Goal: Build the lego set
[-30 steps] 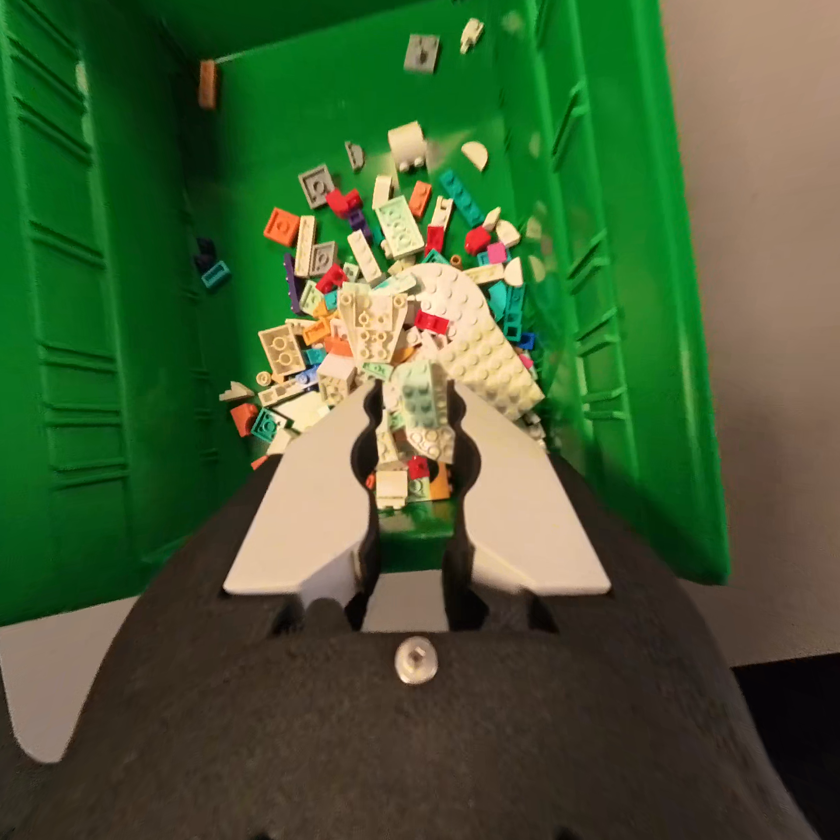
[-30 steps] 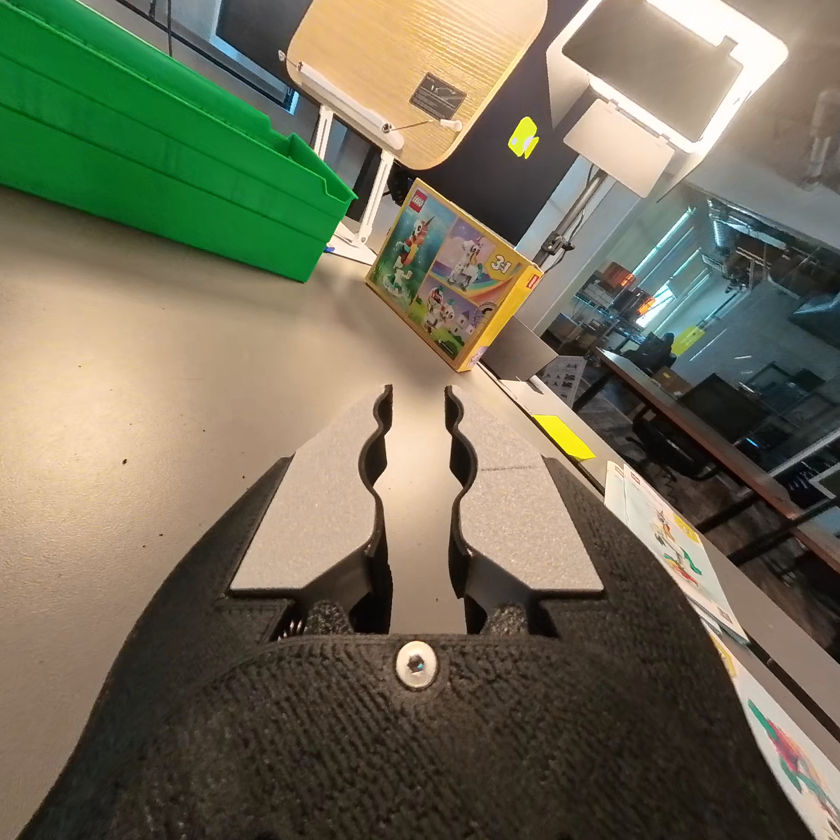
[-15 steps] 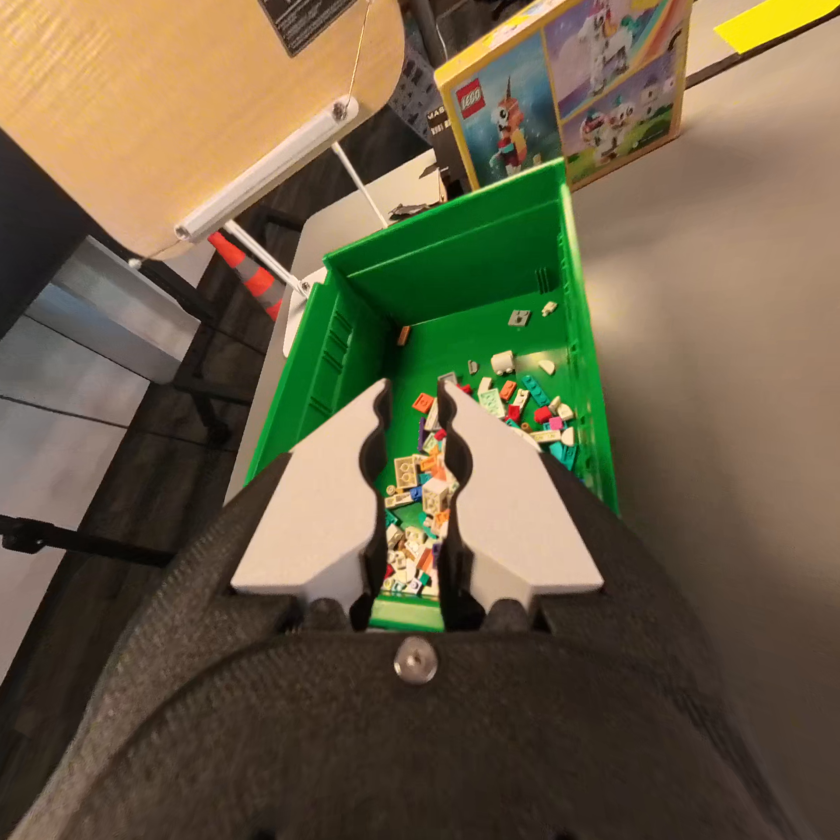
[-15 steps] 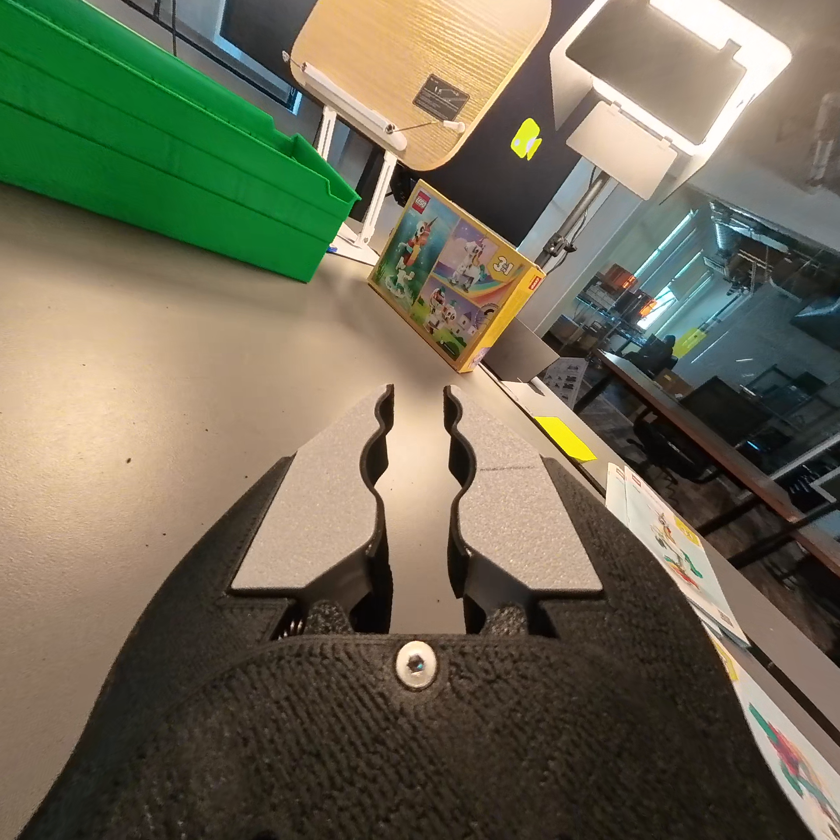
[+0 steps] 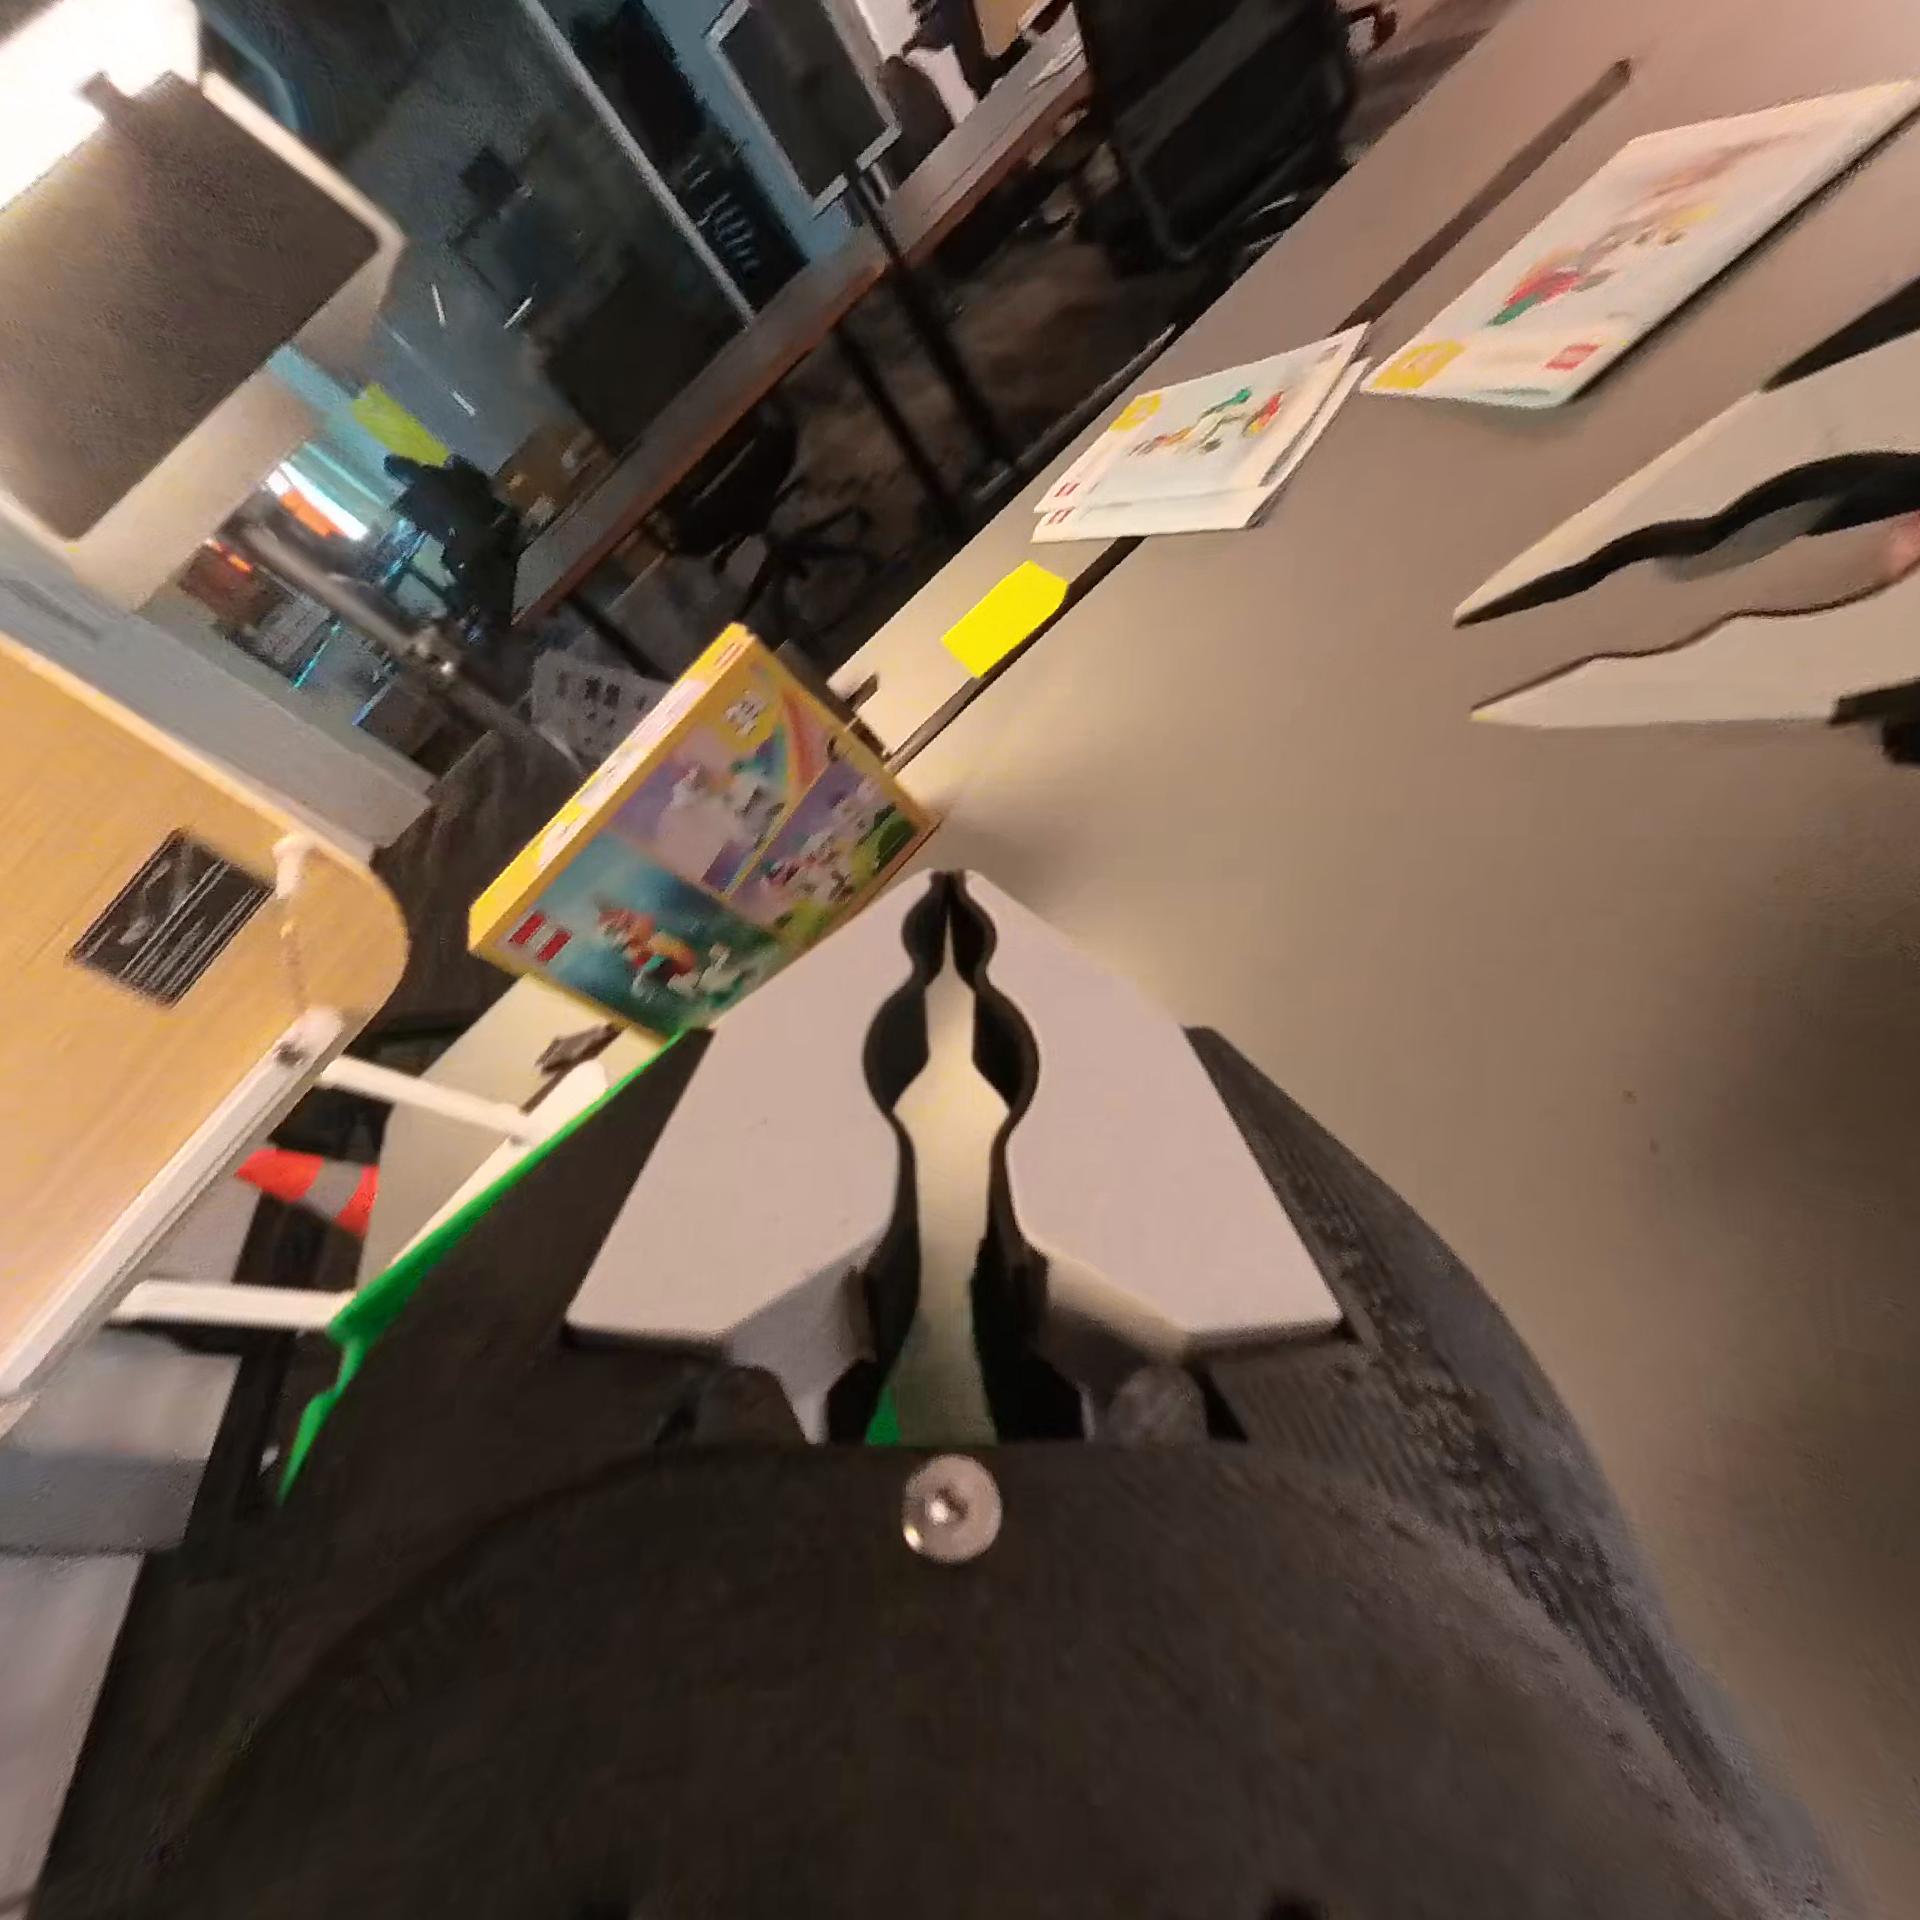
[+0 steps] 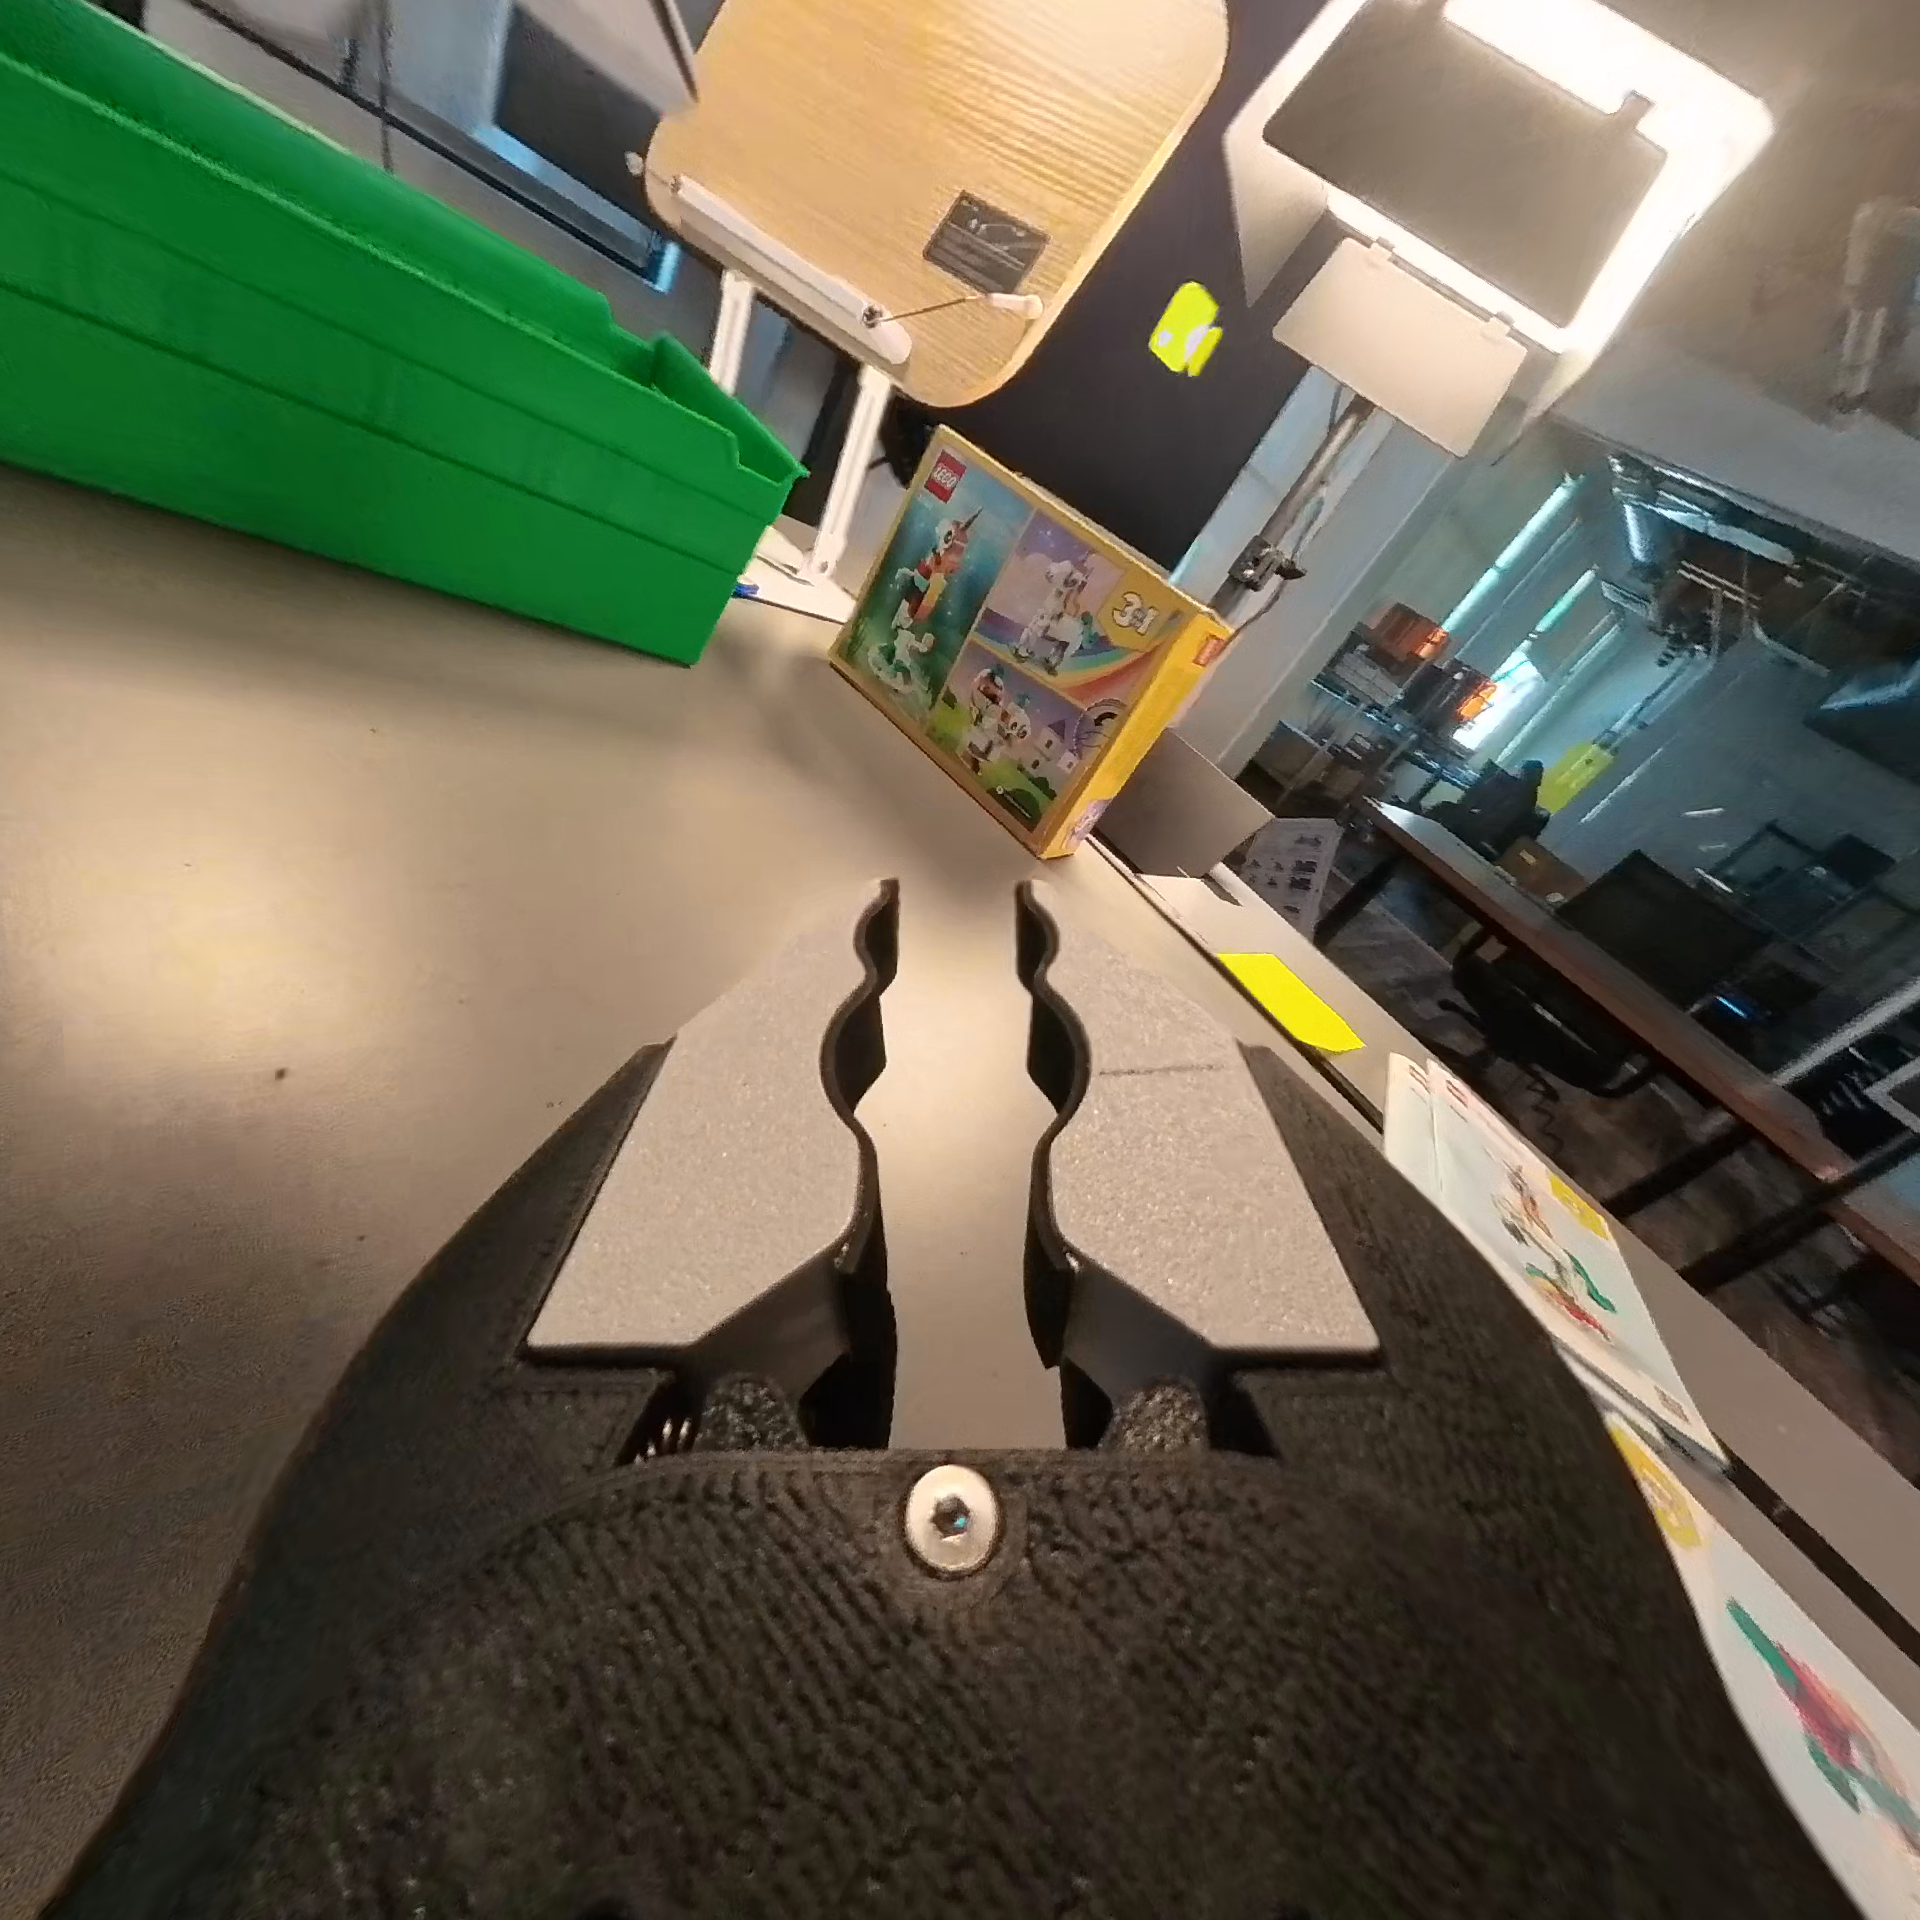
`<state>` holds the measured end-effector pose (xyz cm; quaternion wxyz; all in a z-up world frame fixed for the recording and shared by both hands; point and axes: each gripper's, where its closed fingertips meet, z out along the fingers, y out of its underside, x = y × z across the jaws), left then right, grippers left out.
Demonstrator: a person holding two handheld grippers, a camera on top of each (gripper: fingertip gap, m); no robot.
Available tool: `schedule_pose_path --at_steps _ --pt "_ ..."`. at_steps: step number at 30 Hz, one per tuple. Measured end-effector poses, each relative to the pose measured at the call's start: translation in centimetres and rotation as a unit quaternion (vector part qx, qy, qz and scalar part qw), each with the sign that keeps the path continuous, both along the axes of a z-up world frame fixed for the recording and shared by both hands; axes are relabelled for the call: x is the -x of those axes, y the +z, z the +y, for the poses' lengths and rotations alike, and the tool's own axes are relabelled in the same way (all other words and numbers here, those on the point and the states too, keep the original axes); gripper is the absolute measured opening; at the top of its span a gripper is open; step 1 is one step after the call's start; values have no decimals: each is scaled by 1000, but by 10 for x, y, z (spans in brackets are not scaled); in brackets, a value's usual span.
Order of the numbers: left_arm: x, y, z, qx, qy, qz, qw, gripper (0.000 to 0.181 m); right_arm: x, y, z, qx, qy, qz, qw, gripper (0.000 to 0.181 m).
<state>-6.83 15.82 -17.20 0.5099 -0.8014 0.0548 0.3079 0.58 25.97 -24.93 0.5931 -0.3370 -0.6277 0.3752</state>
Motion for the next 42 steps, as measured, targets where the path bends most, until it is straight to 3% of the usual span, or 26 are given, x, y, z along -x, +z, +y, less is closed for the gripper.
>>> schedule_pose_path --at_steps 1,5,7,9,12,17,20,23,31,42 --pt "4 -4 15 -4 -6 -9 1000 0 -1 2 4 6 -9 5 1000 20" --pt "19 -29 73 -41 -46 -87 994 0 -5 12 17 16 -38 34 999 26" --pt "26 -35 96 -103 -61 -114 986 0 -7 19 19 16 -49 54 997 37" --pt "41 -34 106 -191 -44 -123 973 0 -9 26 18 32 -57 76 995 52" --pt "49 -53 120 -234 -34 -163 958 0 -11 38 2 58 -52 106 991 70" --pt "67 -70 139 -227 -3 -149 962 44 4 49 -26 48 -71 133 987 95" --pt "65 -77 146 -210 -17 -201 957 58 31 36 -39 55 -74 70 993 93" --pt "65 -77 145 -212 -25 -218 952 59 49 34 -44 56 -96 55 992 94" --pt "68 -78 144 -213 -18 -228 950 63 62 69 -95 8 -82 100 992 99" --pt "64 -82 148 -188 -10 -194 963 62 73 55 -93 -17 -112 46 992 102"
